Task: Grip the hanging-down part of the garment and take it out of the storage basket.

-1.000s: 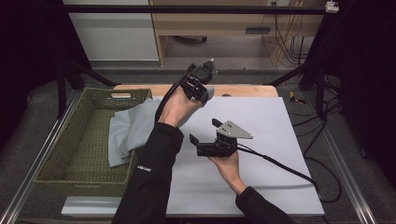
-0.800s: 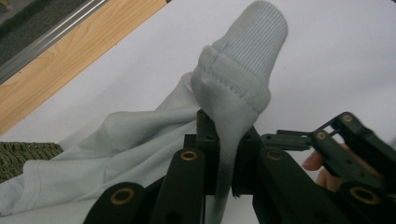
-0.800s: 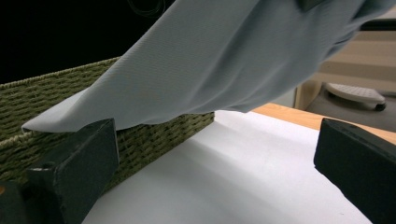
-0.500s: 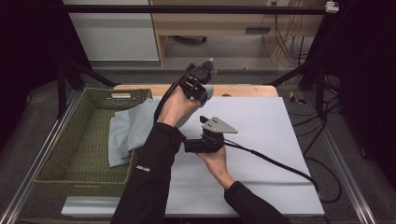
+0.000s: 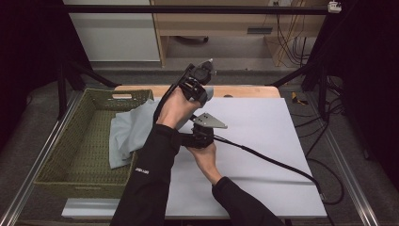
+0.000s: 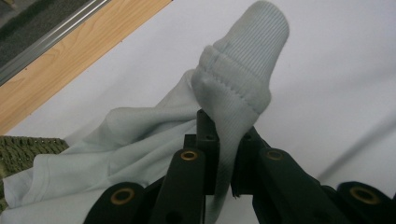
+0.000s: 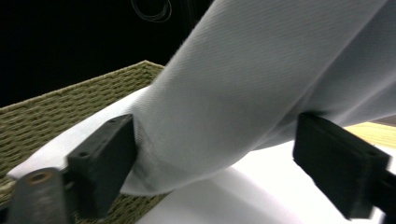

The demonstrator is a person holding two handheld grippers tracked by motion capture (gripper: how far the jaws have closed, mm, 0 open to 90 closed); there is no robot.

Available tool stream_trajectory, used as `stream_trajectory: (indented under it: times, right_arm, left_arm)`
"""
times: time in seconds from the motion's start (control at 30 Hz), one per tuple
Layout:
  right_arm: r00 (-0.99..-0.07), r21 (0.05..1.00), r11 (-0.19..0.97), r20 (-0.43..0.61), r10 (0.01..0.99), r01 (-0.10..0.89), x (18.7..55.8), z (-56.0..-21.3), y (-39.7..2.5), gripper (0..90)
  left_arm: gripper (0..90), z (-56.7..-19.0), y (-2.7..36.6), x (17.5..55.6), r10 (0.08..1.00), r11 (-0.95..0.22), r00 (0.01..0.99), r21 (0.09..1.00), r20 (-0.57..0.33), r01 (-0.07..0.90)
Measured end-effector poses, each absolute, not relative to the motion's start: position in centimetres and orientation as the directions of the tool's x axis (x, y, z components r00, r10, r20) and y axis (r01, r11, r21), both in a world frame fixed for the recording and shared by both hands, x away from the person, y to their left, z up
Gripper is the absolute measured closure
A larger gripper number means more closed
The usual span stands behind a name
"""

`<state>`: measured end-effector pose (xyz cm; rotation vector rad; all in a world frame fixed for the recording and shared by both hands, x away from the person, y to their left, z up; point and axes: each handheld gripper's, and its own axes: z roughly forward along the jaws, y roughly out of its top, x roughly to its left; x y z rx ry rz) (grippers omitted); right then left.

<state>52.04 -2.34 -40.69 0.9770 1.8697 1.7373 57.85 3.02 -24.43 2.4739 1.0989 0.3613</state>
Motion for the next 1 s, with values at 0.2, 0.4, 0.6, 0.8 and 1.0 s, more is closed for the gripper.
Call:
stream_trajectory:
  times: [0.2,0.4,0.6,0.8,1.0]
  right_arm:
    - [-0.696,0.982,0.015,0.123,0.707,0.189,52.6,-40.8,-2.3,44.3]
    - [-0.707,0.955,0.025,0.202,0.678,0.296,52.4,-40.5,-2.3,78.4]
    - [-0.716,0.944,0.016,0.239,0.656,0.329,51.8,-40.0,-2.6,83.1]
    - [-0.733,0.953,0.03,0.213,0.646,0.303,50.9,-39.7,-3.9,83.5]
    - [-0.753,0.965,0.055,0.162,0.638,0.255,50.2,-39.2,-5.4,83.9]
  left_arm:
    - [83.5,-24.4,3.4,57.8,0.756,-0.6,0.651,0.468,0.069,0.648]
    - [83.5,-24.4,4.0,57.8,0.764,-0.596,0.641,0.463,0.074,0.657]
    - [83.5,-24.2,4.2,57.5,0.76,-0.596,0.646,0.473,0.071,0.649]
    - [83.5,-23.9,4.5,57.4,0.763,-0.59,0.643,0.483,0.07,0.648]
    - [83.5,-23.7,4.7,57.2,0.764,-0.59,0.641,0.483,0.075,0.647]
